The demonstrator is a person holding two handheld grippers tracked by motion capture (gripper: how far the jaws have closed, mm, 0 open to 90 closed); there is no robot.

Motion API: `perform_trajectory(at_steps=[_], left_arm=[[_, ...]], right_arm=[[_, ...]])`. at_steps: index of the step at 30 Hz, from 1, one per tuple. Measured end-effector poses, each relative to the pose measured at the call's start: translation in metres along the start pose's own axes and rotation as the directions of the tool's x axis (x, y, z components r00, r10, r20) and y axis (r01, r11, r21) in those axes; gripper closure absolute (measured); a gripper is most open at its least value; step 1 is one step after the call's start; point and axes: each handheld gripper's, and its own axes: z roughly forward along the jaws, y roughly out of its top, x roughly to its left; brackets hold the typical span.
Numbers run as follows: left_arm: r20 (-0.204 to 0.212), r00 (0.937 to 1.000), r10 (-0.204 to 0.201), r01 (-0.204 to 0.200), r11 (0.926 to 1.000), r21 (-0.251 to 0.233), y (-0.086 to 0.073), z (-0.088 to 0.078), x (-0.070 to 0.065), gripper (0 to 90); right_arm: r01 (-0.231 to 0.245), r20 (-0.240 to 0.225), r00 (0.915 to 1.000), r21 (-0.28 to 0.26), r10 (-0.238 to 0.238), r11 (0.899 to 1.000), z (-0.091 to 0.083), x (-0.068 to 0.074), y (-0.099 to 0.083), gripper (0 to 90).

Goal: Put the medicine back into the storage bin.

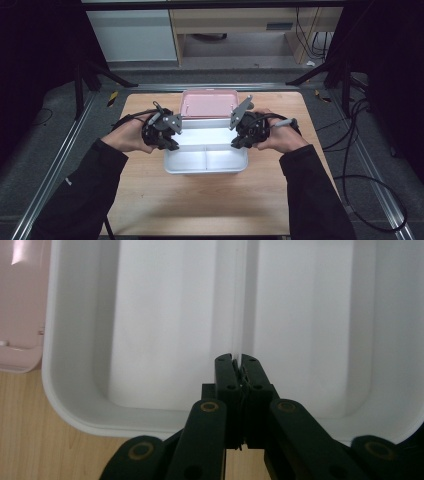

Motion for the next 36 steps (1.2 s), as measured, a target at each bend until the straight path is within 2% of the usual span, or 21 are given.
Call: perform_trajectory(at_steps=[1,3,4,5,6,7,8,11,12,13,18,24,27,30,34,36], left_arm=[[-0.006,1.0000,-0.001,0.001,1.0000,0.002,0.000,0.001,0.011,88.1],[-0.007,1.0000,-0.004,0.004,1.0000,0.002,0.000,0.003,0.023,87.9],[-0.007,1.0000,-0.004,0.004,1.0000,0.002,0.000,0.003,0.023,87.9],[-0.001,1.0000,-0.008,0.008,1.0000,0.003,0.000,0.006,0.033,88.0],[-0.001,1.0000,-0.008,0.008,1.0000,0.003,0.000,0.006,0.033,88.0],[-0.001,0.9999,-0.015,0.015,0.9999,0.003,0.000,0.009,0.043,87.9],[0.000,0.9998,-0.022,0.022,0.9998,0.002,-0.001,0.012,0.048,87.8],[0.007,0.9997,-0.025,0.025,0.9996,0.015,-0.002,0.022,0.060,87.8],[0.007,0.9997,-0.025,0.025,0.9996,0.015,-0.002,0.022,0.060,87.6],[0.001,0.9995,-0.033,0.033,0.9993,0.019,-0.002,0.028,0.067,87.3],[0.005,0.9995,-0.032,0.031,0.9994,0.016,-0.002,0.044,0.079,86.7],[0.028,0.9989,-0.038,0.037,0.9990,0.026,-0.006,0.053,0.082,86.7],[0.039,0.9986,-0.035,0.033,0.9986,0.040,-0.007,0.061,0.081,86.6],[0.043,0.9985,-0.033,0.031,0.9983,0.049,-0.005,0.063,0.079,86.5],[0.043,0.9985,-0.033,0.030,0.9977,0.061,-0.005,0.068,0.075,86.1],[0.047,0.9982,-0.037,0.035,0.9983,0.047,-0.008,0.071,0.071,86.0]], right_arm=[[0.005,0.004,1.0000,-0.005,-0.005,1.000,0.001,-0.005,0.001,85.8],[0.005,0.016,0.9999,-0.008,-0.005,1.000,0.003,-0.015,0.001,85.6],[0.005,0.016,0.9999,-0.008,-0.005,1.000,0.003,-0.015,0.001,85.6],[0.002,0.022,0.9998,-0.010,-0.002,1.000,0.006,-0.025,0.001,85.4],[0.003,0.029,0.9996,-0.011,-0.002,1.000,0.007,-0.029,0.001,85.1],[0.000,0.033,0.9994,-0.011,0.000,1.000,0.009,-0.034,0.001,85.1],[-0.002,0.038,0.9993,-0.009,0.003,1.000,0.010,-0.038,0.001,84.9],[-0.015,0.038,0.9992,-0.014,0.015,1.000,0.017,-0.051,0.000,84.4],[-0.019,0.035,0.9992,-0.015,0.019,1.000,0.021,-0.054,-0.001,84.7],[-0.025,0.035,0.9991,-0.012,0.025,1.000,0.024,-0.057,-0.003,84.8],[-0.047,0.043,0.9980,0.004,0.047,0.999,0.035,-0.068,-0.010,84.8],[-0.057,0.028,0.9980,0.029,0.056,0.998,0.046,-0.069,-0.013,85.0],[-0.064,0.020,0.9978,0.059,0.063,0.996,0.056,-0.068,-0.015,85.0],[-0.087,0.011,0.9962,0.060,0.087,0.994,0.061,-0.065,-0.020,84.9],[-0.089,0.011,0.9960,0.045,0.089,0.995,0.065,-0.061,-0.025,84.7],[-0.084,0.014,0.9964,0.047,0.084,0.995,0.067,-0.057,-0.026,84.2]])
